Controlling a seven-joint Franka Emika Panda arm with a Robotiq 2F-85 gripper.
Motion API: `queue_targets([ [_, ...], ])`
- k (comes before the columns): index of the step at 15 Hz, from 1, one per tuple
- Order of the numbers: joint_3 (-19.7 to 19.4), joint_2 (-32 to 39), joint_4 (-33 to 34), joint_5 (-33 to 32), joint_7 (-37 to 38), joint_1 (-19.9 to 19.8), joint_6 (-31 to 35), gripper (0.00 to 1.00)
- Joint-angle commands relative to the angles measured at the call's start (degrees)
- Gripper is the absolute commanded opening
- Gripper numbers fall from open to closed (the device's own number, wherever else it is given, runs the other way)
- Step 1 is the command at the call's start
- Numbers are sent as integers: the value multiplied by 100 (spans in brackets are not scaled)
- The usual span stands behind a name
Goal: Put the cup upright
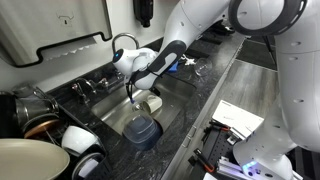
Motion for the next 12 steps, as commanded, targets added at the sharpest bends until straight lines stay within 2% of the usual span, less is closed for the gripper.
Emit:
queue_targets([
  [1,56,49,27,-86,-8,-27,254,100],
  [12,123,325,4,233,-248,-247,1218,100],
])
